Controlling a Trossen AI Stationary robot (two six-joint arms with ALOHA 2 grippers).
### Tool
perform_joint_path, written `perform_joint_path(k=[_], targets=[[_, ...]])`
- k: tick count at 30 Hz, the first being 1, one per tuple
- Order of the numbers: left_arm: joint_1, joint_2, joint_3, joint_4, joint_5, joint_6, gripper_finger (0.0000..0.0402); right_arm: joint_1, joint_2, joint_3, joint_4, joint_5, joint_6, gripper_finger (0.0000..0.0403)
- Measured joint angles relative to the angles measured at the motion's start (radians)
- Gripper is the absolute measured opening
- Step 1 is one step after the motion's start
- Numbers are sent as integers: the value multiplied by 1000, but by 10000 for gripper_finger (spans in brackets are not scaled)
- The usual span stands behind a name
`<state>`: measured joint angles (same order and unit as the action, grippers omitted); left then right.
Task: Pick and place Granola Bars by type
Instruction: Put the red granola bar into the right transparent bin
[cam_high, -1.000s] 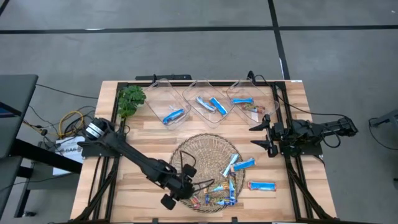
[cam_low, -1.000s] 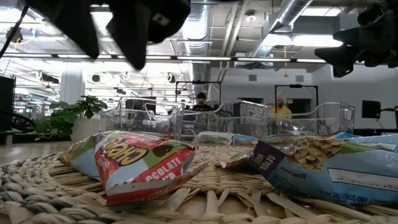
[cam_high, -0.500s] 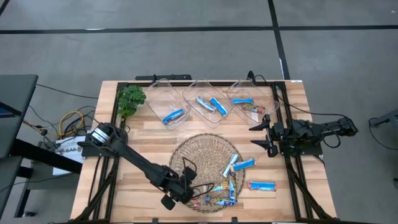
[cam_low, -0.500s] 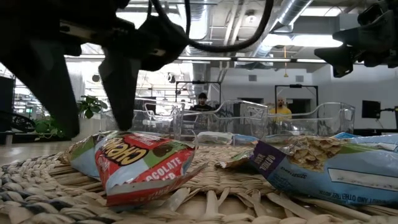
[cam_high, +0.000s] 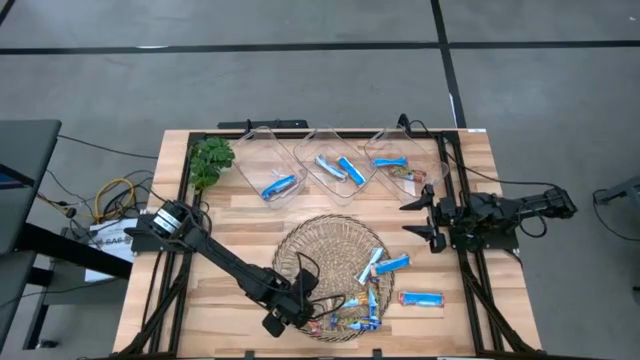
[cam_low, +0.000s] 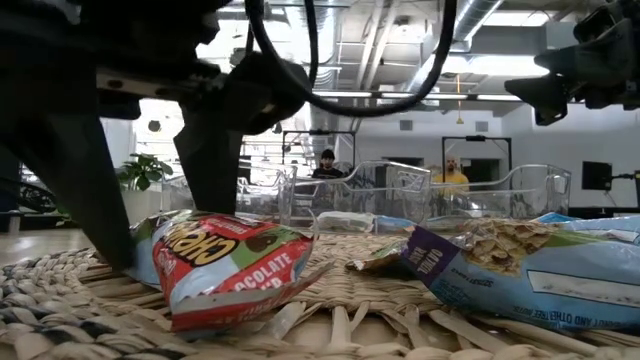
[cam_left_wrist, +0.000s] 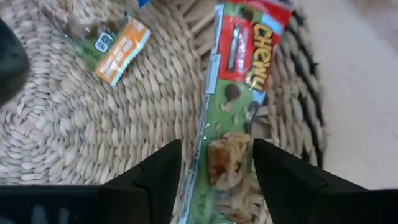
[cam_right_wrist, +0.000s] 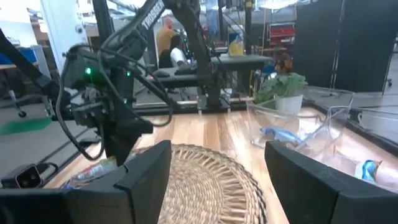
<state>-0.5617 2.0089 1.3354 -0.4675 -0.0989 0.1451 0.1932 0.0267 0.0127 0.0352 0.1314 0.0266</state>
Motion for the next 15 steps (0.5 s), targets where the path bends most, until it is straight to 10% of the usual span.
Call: perform_joint_path(k=[15], targets=[[0, 22, 0, 30, 10, 1, 59, 0, -2, 0, -5, 0, 0, 255]])
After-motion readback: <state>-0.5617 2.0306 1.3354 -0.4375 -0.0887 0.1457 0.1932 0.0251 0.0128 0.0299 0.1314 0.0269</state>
